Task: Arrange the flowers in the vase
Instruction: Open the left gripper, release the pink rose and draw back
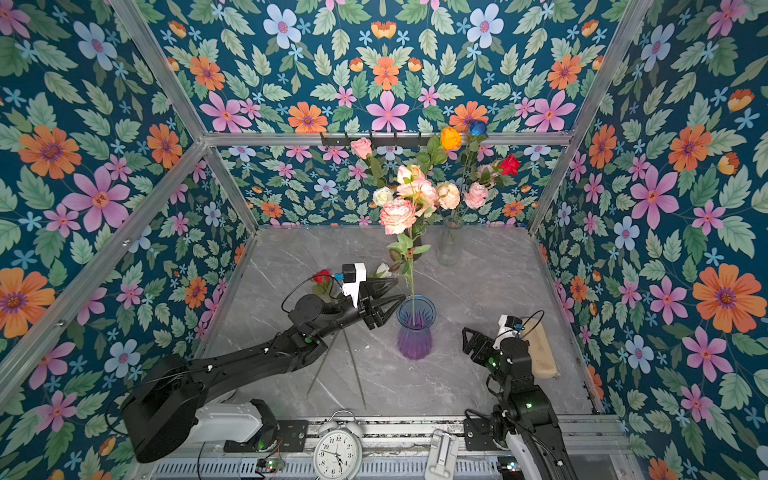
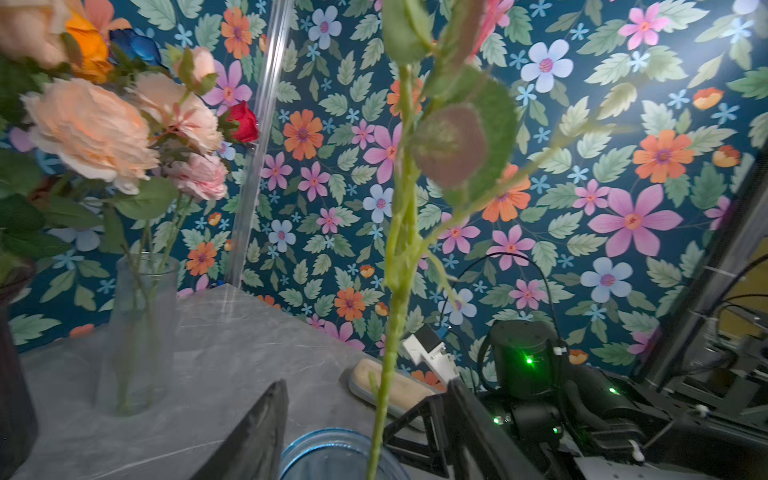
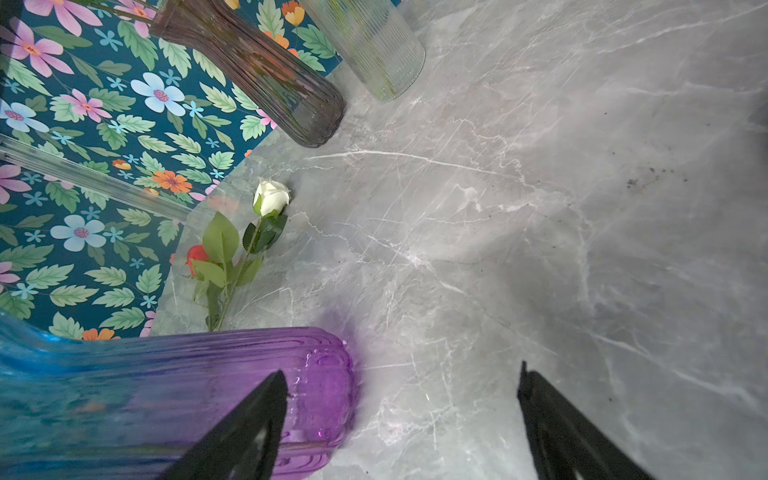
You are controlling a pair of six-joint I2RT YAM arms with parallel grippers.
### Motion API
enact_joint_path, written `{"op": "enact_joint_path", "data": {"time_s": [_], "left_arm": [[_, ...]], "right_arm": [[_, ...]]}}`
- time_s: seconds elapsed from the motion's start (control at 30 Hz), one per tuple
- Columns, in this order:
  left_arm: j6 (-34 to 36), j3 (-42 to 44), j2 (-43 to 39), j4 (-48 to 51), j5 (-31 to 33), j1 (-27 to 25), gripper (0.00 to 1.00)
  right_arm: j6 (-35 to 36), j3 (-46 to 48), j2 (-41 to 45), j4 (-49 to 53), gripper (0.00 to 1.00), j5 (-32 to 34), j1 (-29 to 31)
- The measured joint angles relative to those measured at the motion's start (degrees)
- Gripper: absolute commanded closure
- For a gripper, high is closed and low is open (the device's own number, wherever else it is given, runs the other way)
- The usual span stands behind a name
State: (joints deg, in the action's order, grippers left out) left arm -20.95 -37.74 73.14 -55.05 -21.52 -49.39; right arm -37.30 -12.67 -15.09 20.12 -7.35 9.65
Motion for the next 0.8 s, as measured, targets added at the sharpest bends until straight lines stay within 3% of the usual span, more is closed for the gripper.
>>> {"op": "enact_joint_path", "data": {"time_s": [0.27,0.5,0.57,0.7,0.8], "left_arm": [[6.1,4.2,-11.8,18.0,18.4,0.1,0.31],[6.2,6.3,-18.2,30.7,30.1,0.6,0.29],[5.8,6.3,-18.9,34.0,32.0,0.9,0.25],[4.3,6.3,-19.7,40.4,35.1,2.1,0.00],[2.6,6.7,-20.2,43.6,35.3,4.2,0.00]], "right_arm": [[0.0,0.0,0.0,0.0,0.12,-0.2,0.0],[0.0,0.0,-0.1,0.0,0.12,-0.6,0.0],[0.0,0.0,-0.1,0.0,0.12,-1.0,0.0],[0.0,0.1,0.0,0.0,0.12,-1.3,0.0],[0.0,0.1,0.3,0.0,0.12,-1.4,0.0]]}}
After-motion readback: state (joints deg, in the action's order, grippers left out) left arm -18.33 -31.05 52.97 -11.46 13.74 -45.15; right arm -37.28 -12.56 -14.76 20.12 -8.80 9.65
